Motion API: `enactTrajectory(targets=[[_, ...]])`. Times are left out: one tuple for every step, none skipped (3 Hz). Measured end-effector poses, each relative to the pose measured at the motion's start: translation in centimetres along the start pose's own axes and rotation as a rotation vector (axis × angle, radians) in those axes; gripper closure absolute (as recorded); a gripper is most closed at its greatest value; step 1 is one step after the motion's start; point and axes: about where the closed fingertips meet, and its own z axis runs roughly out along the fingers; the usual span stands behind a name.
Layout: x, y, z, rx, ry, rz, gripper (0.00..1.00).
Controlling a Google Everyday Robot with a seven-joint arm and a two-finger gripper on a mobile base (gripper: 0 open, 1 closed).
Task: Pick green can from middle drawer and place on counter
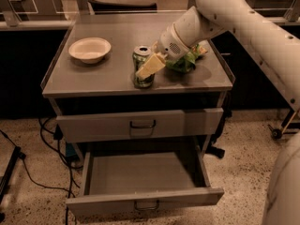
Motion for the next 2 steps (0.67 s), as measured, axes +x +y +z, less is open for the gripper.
enactTrajectory(targets=[[0.0,0.0,0.01,0.0,0.0,0.0,0.57],[0.0,0.0,0.01,0.0,0.0,0.0,0.36]])
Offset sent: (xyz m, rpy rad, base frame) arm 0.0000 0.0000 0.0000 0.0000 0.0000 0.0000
